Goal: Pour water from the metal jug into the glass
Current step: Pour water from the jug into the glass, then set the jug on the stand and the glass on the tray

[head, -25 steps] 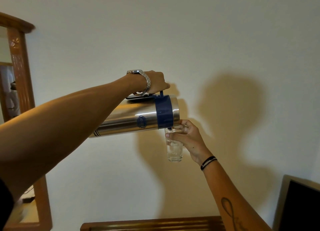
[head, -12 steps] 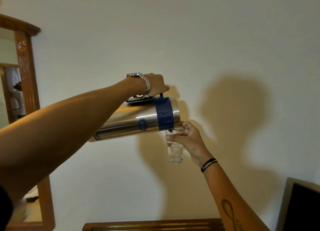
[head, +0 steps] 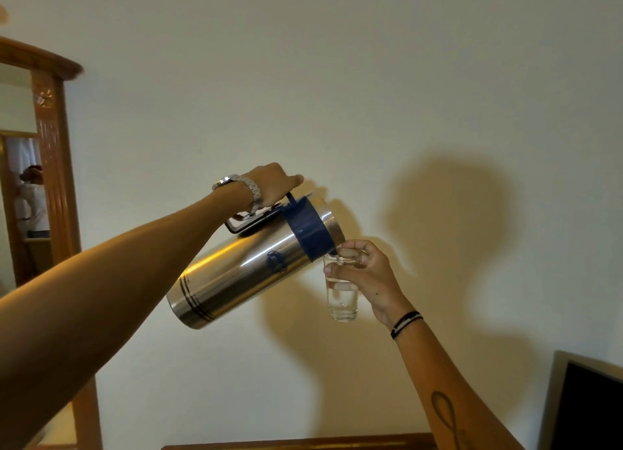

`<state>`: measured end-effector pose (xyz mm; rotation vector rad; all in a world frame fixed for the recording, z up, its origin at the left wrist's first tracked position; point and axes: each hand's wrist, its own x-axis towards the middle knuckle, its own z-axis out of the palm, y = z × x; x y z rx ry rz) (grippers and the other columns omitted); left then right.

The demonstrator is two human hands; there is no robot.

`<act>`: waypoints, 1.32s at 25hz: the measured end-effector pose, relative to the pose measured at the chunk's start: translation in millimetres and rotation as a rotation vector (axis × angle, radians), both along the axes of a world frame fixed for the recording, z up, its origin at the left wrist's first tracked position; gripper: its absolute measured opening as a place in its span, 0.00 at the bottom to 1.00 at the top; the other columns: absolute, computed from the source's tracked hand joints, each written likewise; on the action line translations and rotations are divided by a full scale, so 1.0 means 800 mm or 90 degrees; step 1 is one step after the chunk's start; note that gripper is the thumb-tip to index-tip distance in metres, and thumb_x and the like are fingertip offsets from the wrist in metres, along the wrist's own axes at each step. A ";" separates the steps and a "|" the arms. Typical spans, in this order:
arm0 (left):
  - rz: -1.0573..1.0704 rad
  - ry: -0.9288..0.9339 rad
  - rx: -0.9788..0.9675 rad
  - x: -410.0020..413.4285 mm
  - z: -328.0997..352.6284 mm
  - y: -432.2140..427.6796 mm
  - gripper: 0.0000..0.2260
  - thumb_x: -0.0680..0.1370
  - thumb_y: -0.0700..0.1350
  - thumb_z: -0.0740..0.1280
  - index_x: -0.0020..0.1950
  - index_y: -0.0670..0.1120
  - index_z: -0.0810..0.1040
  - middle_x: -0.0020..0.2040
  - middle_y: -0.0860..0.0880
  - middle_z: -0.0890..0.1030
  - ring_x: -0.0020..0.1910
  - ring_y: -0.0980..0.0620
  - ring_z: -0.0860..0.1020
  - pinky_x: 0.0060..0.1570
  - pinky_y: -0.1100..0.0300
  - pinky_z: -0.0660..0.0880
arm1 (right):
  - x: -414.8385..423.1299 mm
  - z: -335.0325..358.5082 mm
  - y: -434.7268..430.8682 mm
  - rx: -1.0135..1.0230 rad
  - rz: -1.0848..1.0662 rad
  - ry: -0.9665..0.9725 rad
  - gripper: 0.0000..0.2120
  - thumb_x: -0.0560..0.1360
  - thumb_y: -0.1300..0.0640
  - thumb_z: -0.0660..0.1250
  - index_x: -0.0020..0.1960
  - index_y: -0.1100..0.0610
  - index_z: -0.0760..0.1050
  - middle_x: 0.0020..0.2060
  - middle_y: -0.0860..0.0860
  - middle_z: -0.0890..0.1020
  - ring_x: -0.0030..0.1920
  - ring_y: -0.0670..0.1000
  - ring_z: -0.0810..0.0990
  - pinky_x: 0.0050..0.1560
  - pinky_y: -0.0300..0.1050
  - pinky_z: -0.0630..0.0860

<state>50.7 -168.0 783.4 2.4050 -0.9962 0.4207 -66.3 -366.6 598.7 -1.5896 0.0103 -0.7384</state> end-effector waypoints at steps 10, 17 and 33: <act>-0.115 0.642 -0.653 0.048 -0.105 0.085 0.29 0.84 0.56 0.55 0.22 0.50 0.61 0.16 0.53 0.61 0.13 0.56 0.56 0.16 0.70 0.54 | -0.007 0.070 -0.003 -0.007 0.012 -0.027 0.28 0.71 0.65 0.83 0.68 0.59 0.79 0.61 0.57 0.89 0.61 0.63 0.88 0.58 0.64 0.87; -0.228 0.750 -0.741 0.037 -0.143 0.088 0.28 0.82 0.50 0.54 0.21 0.49 0.63 0.15 0.53 0.62 0.12 0.56 0.57 0.15 0.71 0.53 | -0.016 0.081 -0.011 -0.028 0.008 -0.016 0.26 0.72 0.64 0.82 0.68 0.57 0.79 0.61 0.55 0.89 0.59 0.62 0.89 0.55 0.62 0.89; -0.093 0.704 -0.831 0.048 -0.265 0.073 0.18 0.76 0.47 0.58 0.26 0.49 0.65 0.18 0.53 0.64 0.16 0.56 0.59 0.18 0.66 0.53 | -0.023 -0.029 -0.022 -0.066 -0.067 0.040 0.34 0.69 0.67 0.84 0.72 0.62 0.75 0.61 0.55 0.89 0.58 0.54 0.89 0.56 0.42 0.85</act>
